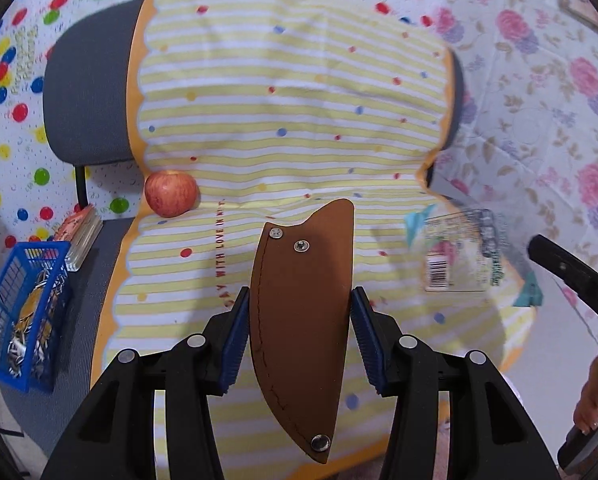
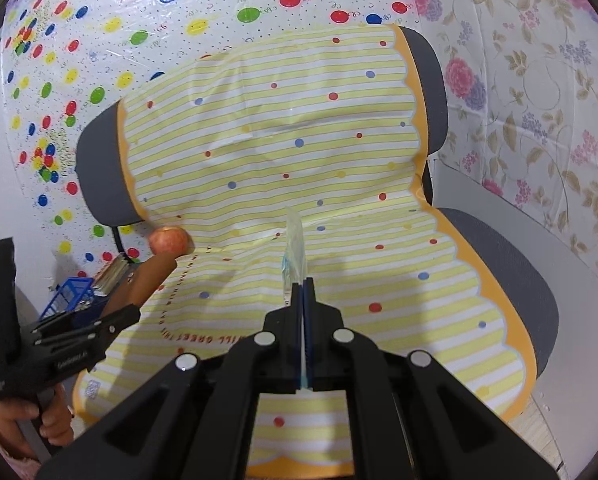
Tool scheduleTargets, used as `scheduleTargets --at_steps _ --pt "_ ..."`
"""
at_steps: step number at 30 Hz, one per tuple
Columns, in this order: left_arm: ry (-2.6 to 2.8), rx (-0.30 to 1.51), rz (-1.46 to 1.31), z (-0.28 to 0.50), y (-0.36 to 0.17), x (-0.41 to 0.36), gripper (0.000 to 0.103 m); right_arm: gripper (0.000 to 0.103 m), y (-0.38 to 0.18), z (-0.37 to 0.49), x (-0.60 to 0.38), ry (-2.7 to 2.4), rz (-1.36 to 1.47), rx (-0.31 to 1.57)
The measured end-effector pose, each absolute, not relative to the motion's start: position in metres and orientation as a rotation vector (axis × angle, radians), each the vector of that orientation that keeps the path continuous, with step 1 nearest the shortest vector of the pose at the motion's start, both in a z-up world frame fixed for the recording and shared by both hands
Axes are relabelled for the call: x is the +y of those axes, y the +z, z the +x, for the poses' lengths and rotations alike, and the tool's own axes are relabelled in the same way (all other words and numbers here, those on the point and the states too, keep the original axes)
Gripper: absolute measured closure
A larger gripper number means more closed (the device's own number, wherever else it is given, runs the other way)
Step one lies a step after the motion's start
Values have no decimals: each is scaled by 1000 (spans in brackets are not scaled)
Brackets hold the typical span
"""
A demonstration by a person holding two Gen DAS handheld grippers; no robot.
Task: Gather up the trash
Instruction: 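Carry the sheath and wrapper to the wastebasket and open both grippers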
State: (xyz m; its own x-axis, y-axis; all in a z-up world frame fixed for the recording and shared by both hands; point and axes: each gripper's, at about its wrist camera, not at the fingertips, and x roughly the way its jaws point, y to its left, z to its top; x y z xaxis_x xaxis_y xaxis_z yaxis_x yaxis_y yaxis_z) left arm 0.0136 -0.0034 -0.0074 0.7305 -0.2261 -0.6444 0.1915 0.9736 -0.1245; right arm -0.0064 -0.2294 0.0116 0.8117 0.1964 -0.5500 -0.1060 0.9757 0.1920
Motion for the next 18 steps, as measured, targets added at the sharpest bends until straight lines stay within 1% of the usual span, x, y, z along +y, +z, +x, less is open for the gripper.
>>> scheduleTargets --at_steps 7,18 --pt "-304 643 3 -28 4 -35 53 102 19 -46 -241 151 172 592" --pt "-511 637 117 -73 -8 -118 53 102 15 -124 -282 -18 136 615"
